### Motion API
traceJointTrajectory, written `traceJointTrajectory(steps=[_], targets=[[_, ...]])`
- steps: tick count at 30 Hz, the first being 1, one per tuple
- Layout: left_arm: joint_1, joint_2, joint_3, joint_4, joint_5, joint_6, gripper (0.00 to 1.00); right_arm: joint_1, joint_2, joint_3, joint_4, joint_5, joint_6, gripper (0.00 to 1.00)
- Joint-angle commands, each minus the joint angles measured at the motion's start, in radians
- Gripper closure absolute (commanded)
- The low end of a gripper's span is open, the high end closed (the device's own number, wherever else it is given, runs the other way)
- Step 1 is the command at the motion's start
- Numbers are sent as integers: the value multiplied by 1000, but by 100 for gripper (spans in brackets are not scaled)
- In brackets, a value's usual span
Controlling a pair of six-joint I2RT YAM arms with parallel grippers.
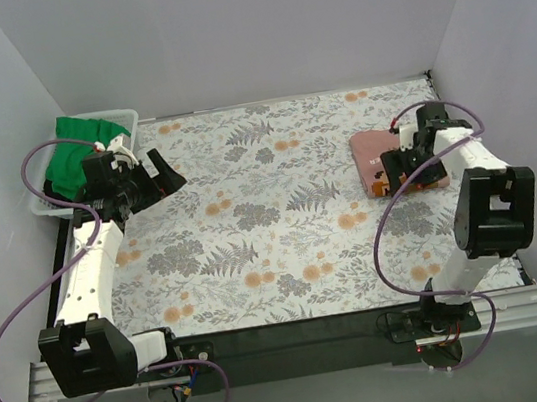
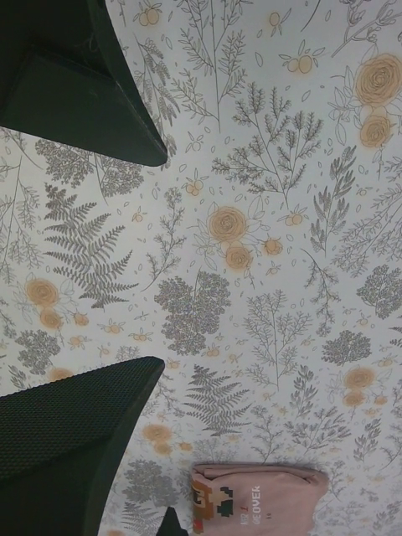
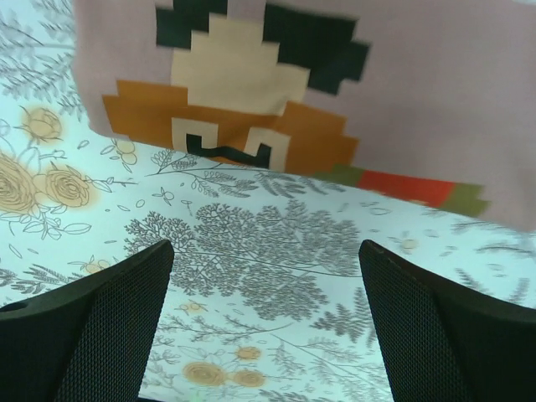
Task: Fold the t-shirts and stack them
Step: Neatly place the folded tshirt to the corner
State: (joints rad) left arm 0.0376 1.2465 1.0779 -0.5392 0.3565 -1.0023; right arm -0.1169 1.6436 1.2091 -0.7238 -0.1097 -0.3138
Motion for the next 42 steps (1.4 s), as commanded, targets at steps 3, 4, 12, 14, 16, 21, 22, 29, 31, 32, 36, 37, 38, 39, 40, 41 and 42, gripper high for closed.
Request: traceJointTrajectory(steps=[3, 4, 12, 14, 16, 21, 22, 29, 31, 32, 36, 37, 38, 39, 40, 41, 42], targets=[[7, -51, -15, 8, -27, 10, 2, 49, 74, -49, -14, 19, 108, 2], [7, -55, -27, 10, -28, 11, 2, 56, 84, -48, -2, 16, 117, 2], [11, -59, -67, 31, -28, 16, 2, 97, 211, -37, 139, 28, 277, 2], [13, -55, -62, 28, -42, 24, 2, 102, 248, -7, 153, 59, 289, 2], [15, -50, -58, 16, -47, 34, 2, 99, 288, 32, 170, 73, 289, 2], [15, -39, -55, 15, -39, 31, 2, 91, 390, 133, 190, 102, 274, 2], [16, -38, -55, 18, -37, 30, 2, 85, 403, 168, 193, 102, 277, 2], [18, -30, -62, 27, -31, 31, 2, 48, 522, 363, 195, 105, 271, 2], [19, -30, -61, 24, -31, 34, 2, 39, 558, 400, 193, 105, 246, 2], [19, -30, -61, 22, -34, 36, 2, 37, 567, 415, 195, 105, 230, 2], [21, -30, -59, 16, -30, 36, 2, 14, 601, 458, 193, 105, 159, 2], [21, -30, -61, 18, -28, 36, 2, 10, 605, 467, 195, 105, 153, 2], [19, -29, -61, 18, -27, 34, 2, 3, 610, 475, 195, 105, 148, 2], [21, -27, -61, 18, -27, 36, 2, -6, 619, 484, 193, 105, 144, 2], [21, -27, -64, 22, -27, 34, 2, -10, 625, 503, 193, 105, 133, 2], [19, -25, -65, 24, -24, 33, 2, -13, 628, 510, 193, 104, 130, 2], [21, -25, -67, 22, -24, 34, 2, -21, 637, 520, 195, 101, 125, 2]])
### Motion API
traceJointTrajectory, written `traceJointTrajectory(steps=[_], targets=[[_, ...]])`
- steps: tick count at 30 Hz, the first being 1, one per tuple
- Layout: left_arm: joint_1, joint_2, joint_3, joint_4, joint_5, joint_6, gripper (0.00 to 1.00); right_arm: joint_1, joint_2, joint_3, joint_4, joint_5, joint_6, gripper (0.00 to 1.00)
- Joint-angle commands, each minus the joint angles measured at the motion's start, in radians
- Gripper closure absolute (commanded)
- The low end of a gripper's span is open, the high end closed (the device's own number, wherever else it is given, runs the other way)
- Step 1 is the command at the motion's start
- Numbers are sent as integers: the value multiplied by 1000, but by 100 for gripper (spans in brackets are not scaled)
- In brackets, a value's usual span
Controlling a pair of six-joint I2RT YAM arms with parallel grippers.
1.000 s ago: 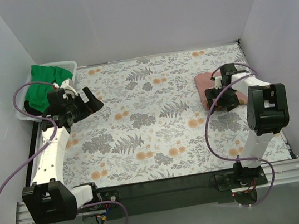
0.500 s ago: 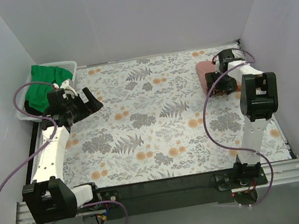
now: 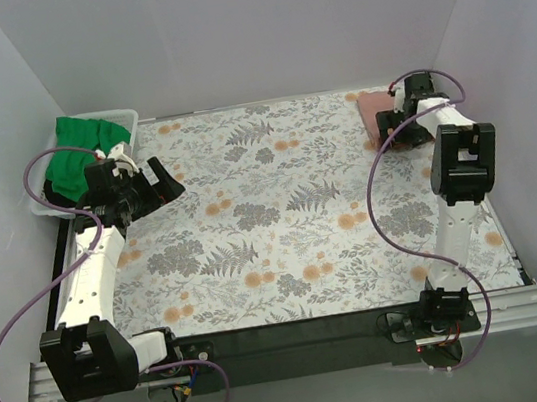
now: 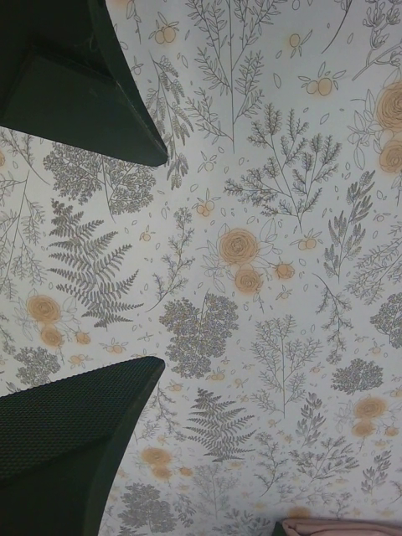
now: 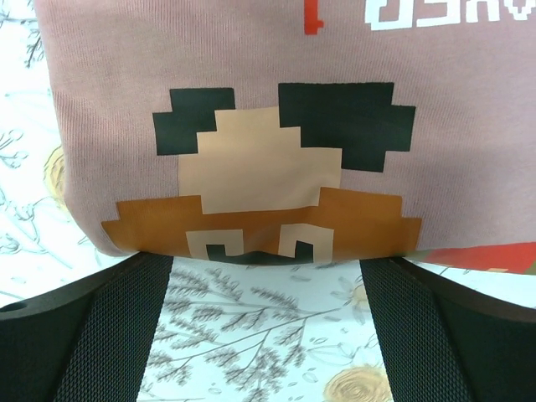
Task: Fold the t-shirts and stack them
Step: Neatly place the folded tshirt to the corner
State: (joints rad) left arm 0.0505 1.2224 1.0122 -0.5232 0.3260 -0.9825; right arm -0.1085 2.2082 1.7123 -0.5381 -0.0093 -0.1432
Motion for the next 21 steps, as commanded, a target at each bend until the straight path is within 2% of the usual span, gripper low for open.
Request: traceJointTrajectory(steps=[1, 11, 21], targets=[[8, 0, -1, 6, 7, 13, 2, -33, 79, 33, 9, 0, -50, 2], [8, 6, 3, 2, 13, 21, 2, -34, 149, 125, 12, -73, -79, 2], [9, 20, 9, -3, 16, 21, 2, -28, 183, 175, 15, -83, -91, 2]])
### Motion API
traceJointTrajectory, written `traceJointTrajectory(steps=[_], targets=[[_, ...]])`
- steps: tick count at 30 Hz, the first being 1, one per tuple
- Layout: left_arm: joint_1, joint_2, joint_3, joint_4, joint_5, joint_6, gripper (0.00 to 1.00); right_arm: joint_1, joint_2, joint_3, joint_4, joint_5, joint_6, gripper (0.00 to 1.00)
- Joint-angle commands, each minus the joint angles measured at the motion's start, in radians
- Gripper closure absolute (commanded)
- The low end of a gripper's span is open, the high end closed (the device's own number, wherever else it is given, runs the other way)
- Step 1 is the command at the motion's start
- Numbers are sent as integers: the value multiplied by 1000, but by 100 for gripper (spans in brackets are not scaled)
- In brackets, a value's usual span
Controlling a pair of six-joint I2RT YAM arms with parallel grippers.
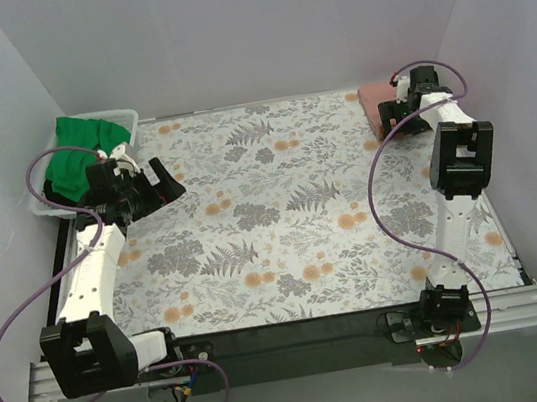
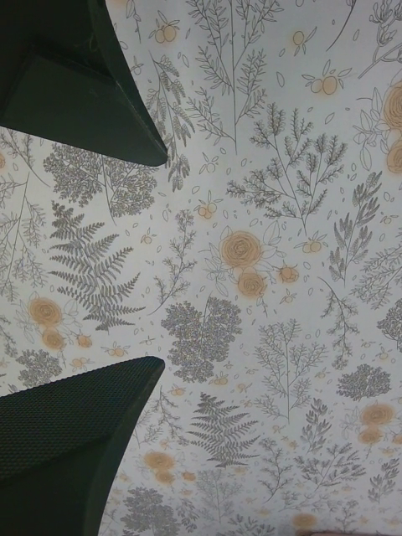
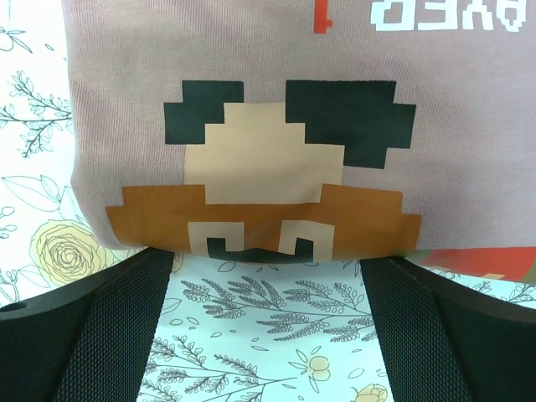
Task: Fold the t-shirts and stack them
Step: Neatly place the folded tshirt to the corner
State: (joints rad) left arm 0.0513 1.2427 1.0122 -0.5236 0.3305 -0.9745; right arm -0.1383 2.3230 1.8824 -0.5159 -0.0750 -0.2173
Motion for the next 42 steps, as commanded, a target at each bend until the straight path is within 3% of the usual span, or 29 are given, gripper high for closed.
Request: traceJointTrajectory(steps=[1, 7, 15, 19, 22, 26, 30, 34, 42], targets=[[9, 3, 9, -1, 13, 13, 2, 0, 70, 6, -9, -19, -19, 2], [9, 4, 28, -9, 10, 14, 2, 5, 26, -12, -10, -43, -13, 2], [9, 23, 118, -32, 8, 52, 2, 16, -316, -121, -53, -84, -33, 2], [7, 168, 314, -226, 48, 121, 2, 23, -512, -154, -119, -147, -59, 2], [9, 231, 353, -271, -10, 135, 2, 45, -630, -190, -211, -201, -65, 2], [7, 183, 309, -256, 45, 241, 2, 101, -809, -380, -239, -250, -51, 2], [5, 126, 253, -242, 129, 240, 2, 173, -956, -627, -231, -289, -39, 2], [-1, 92, 178, -245, 121, 226, 2, 200, -1085, -776, -198, -278, -24, 2], [-1, -51, 22, -199, 123, 240, 2, 204, -1179, -921, -184, -246, -42, 2]])
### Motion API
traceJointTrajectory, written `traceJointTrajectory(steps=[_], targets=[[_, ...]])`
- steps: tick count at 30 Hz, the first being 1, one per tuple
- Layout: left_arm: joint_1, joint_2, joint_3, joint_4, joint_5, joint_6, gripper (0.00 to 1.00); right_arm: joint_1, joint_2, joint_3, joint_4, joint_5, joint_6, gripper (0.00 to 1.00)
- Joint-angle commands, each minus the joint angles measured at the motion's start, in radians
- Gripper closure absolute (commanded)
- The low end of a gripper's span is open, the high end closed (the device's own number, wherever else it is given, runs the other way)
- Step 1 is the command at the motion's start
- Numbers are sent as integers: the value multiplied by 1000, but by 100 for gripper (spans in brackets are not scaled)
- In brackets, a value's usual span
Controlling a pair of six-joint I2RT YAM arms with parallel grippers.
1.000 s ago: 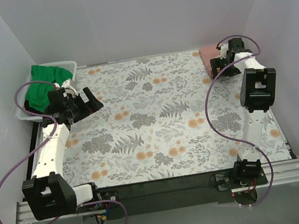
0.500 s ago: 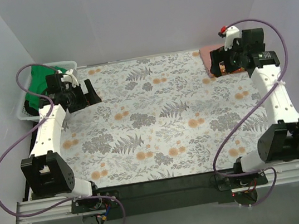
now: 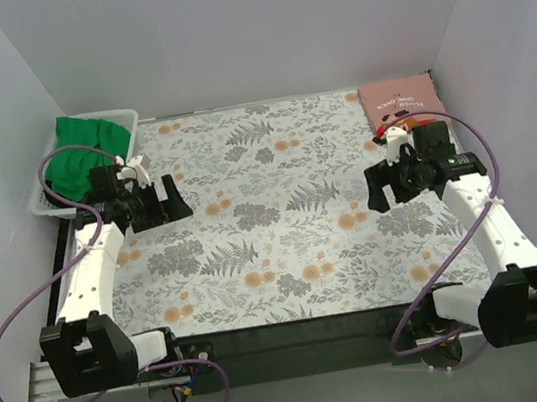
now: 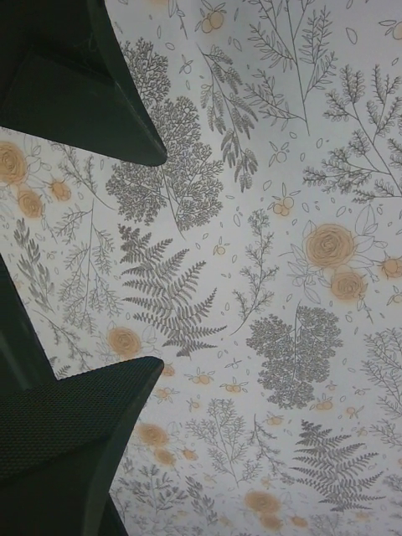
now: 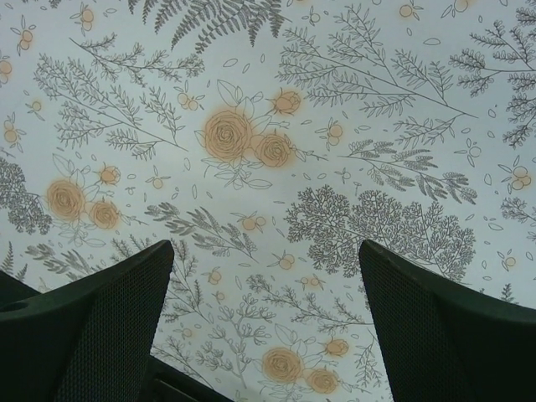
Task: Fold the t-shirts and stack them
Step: Neatly place the folded tshirt to the corner
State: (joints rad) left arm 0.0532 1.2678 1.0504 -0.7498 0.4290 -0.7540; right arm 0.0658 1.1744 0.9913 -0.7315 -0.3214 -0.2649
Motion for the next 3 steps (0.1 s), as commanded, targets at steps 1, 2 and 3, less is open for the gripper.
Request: traceJointTrajectory(steps=[1, 2, 3], targets=[[-3, -85, -24, 27, 22, 19, 2, 0, -42, -34, 35, 10, 6, 2], [-3, -94, -29, 27, 21, 19, 2, 0, -48, -34, 37, 18, 7, 2], [-3, -117, -35, 30, 16, 18, 2, -1, -55, -36, 38, 22, 12, 2]])
